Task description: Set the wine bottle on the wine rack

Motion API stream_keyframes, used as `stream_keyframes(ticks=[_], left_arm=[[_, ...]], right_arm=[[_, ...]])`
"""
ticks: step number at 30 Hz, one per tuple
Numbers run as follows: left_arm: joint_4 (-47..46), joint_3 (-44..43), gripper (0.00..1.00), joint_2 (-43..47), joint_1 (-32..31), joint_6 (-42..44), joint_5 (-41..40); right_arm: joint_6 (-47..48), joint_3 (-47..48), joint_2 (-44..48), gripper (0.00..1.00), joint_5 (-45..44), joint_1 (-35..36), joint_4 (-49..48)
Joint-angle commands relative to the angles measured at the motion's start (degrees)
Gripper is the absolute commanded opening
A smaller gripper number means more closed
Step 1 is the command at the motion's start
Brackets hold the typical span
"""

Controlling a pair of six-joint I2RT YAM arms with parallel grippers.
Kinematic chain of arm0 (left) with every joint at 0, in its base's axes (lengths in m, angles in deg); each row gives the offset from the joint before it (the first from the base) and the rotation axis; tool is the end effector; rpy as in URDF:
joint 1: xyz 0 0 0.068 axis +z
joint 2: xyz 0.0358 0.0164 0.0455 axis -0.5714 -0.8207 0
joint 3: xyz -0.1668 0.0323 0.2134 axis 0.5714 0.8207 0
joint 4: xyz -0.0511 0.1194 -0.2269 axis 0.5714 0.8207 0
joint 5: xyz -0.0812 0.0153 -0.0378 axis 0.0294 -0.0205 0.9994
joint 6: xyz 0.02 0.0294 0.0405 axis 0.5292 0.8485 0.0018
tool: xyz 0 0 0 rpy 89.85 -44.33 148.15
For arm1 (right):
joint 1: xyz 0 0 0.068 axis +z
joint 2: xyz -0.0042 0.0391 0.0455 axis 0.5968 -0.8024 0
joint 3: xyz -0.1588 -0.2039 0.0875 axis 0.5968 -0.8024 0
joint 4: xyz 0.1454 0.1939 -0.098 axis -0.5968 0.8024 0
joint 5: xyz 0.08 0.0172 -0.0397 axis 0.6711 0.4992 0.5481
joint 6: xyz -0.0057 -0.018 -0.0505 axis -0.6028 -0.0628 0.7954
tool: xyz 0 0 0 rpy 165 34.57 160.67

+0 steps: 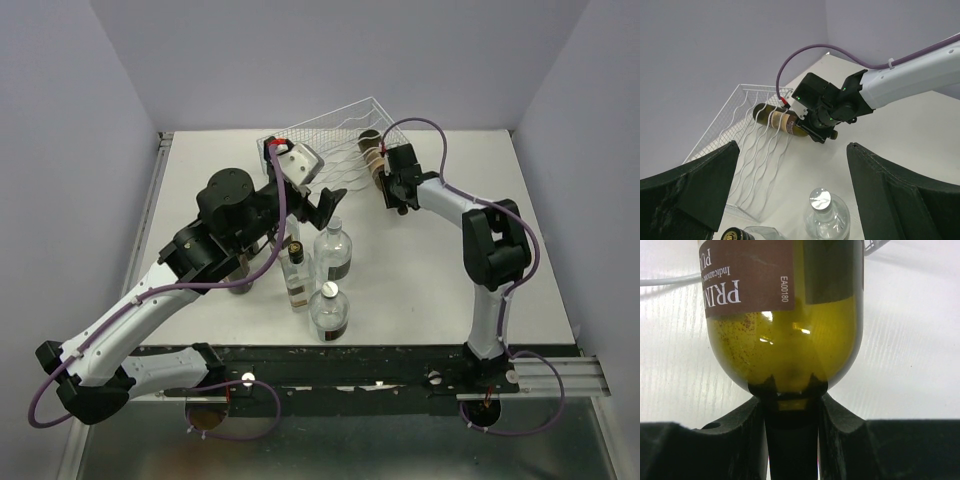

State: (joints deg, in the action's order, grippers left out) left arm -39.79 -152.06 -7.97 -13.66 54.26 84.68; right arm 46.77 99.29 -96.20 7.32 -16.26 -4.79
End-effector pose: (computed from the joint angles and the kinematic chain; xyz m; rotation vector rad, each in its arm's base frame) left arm 0.1519 -0.1694 0.4691 0.6924 1.4030 -0.5474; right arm 0.4175 0.1479 0.1843 -0.3611 2.3782 -0.0694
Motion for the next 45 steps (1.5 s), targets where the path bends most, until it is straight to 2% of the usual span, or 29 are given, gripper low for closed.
stream_keyframes(ticks=[1, 14, 16, 20, 25, 28, 30, 38, 42, 45], left_arm=[[-0.1, -1.3, 0.99, 0.2, -0.2, -1.3, 1.6], [0.0, -1.0, 0.99, 0.8, -0.2, -1.6, 2.1], [-0.2, -0.9, 0.99, 0.9, -0.2, -1.5, 2.1], [-0.3, -0.8, 0.99, 0.8, -0.2, -1.6, 2.3], [-0.2, -0.7, 0.99, 0.8, -0.2, -1.4, 2.3], [-0.3, -0.7, 0.99, 0.7, -0.2, -1.4, 2.2], [-0.3, -0.6, 0.99, 0.7, -0.2, -1.3, 2.2], [-0.3, -0.3, 0.99, 0.7, -0.2, -1.0, 1.8], [-0.3, -0.2, 0.99, 0.7, -0.2, -0.7, 1.4], [-0.3, -0.1, 0.99, 0.7, -0.2, -0.7, 1.4]], right_arm=[[-0.7, 8.4, -1.8, 0.00, -1.9, -0.4, -0.4], [-2.6, 23.7, -11.9, 0.01, 1.1, -0.4, 13.5], [-3.6, 27.0, -13.9, 0.04, 2.2, -0.6, 17.8], [-4.7, 29.7, -16.3, 0.23, 2.6, -0.6, 21.9], [-5.0, 29.8, -16.5, 0.62, 1.2, -0.6, 23.8], [-5.6, 28.7, -15.7, 0.80, -1.2, -0.6, 24.7], [-6.1, 25.8, -13.6, 0.87, -2.1, -0.6, 23.4], [-8.4, 13.9, -1.2, 0.94, -0.9, -0.6, 16.5], [-10.1, 11.0, 1.0, 0.94, -0.6, -0.6, 16.1], [-11.3, 10.0, 0.5, 0.90, -1.2, -0.7, 16.3]])
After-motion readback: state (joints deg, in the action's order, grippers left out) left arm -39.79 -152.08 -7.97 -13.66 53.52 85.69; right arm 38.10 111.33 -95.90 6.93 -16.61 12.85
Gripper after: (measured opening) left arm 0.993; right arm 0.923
